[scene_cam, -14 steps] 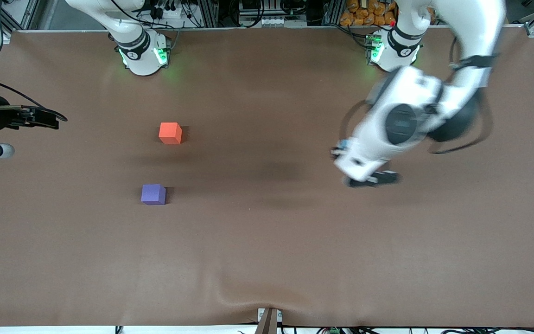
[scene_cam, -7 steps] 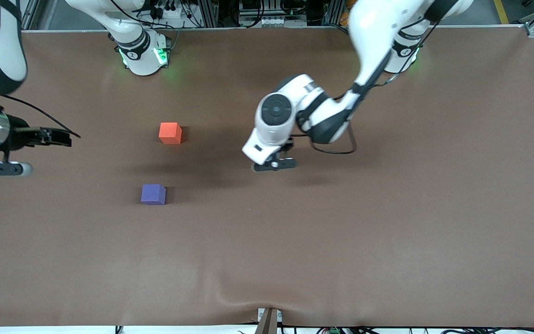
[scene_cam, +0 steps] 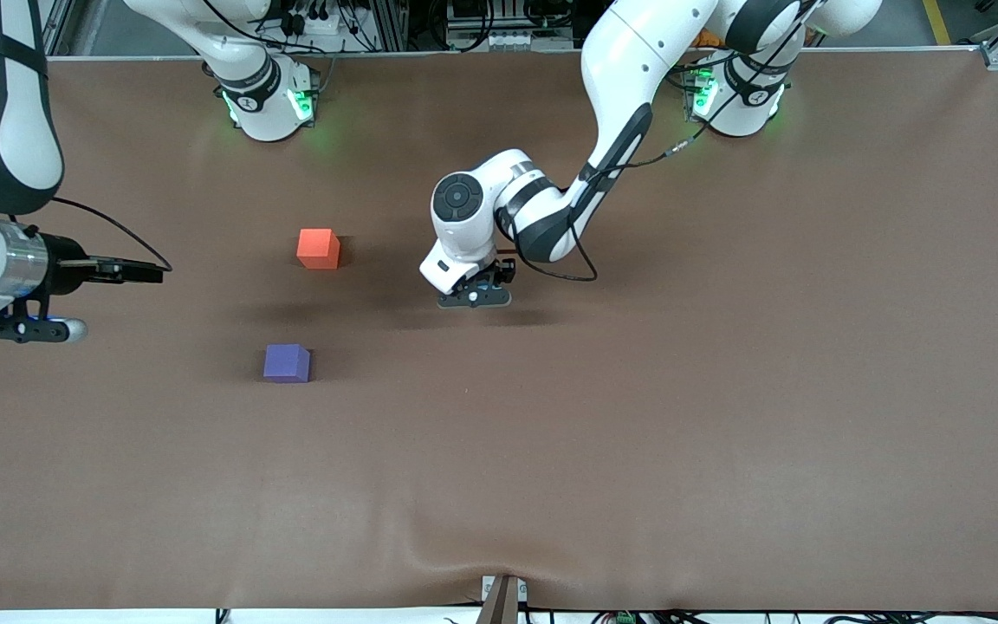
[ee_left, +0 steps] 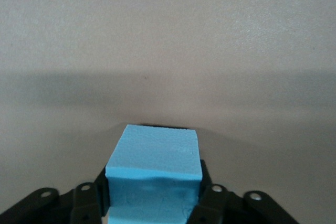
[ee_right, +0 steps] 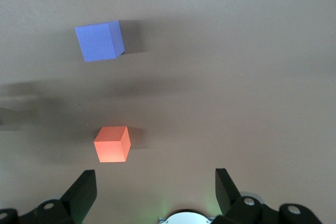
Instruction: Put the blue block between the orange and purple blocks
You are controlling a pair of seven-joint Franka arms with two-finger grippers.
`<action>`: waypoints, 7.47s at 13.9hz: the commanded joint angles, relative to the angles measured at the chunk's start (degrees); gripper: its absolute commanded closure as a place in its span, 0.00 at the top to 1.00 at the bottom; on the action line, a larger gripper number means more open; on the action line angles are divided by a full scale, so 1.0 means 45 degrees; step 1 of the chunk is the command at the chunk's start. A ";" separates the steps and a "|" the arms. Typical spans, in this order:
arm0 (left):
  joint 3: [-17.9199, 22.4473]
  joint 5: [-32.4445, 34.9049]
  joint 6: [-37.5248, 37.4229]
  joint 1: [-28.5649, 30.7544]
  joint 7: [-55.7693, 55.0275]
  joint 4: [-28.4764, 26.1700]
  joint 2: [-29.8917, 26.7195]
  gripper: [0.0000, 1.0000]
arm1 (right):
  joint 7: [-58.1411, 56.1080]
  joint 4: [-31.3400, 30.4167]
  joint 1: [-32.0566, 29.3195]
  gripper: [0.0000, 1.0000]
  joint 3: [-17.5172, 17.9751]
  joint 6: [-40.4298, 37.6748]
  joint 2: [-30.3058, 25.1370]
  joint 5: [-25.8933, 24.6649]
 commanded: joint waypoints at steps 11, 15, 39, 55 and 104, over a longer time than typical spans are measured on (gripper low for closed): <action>0.0106 0.0267 -0.4591 0.3173 0.2622 0.0237 -0.5487 1.00 | 0.5892 -0.0808 0.4174 1.00 0.0179 0.1180 -0.0187 0.1044; 0.0048 0.0151 -0.6546 0.6512 0.6174 0.0081 -0.6524 1.00 | 0.8018 -0.0789 0.6048 1.00 0.0179 0.2896 0.0728 0.1746; 0.1103 -0.0143 -1.0083 0.9820 1.1828 -0.2224 -1.1330 1.00 | 1.1328 -0.0925 1.0004 0.00 0.0081 0.9374 0.5033 -0.0048; 0.0790 -0.0143 -1.0104 1.0563 1.1867 -0.2165 -1.1292 1.00 | 0.1209 -0.7289 0.2792 0.00 0.0120 0.9516 0.0028 0.0224; 0.0360 -0.0260 -1.0006 1.0544 1.2473 -0.1853 -1.0842 1.00 | -0.1283 0.1513 0.0800 1.00 0.0237 -0.0887 -0.3684 -0.1001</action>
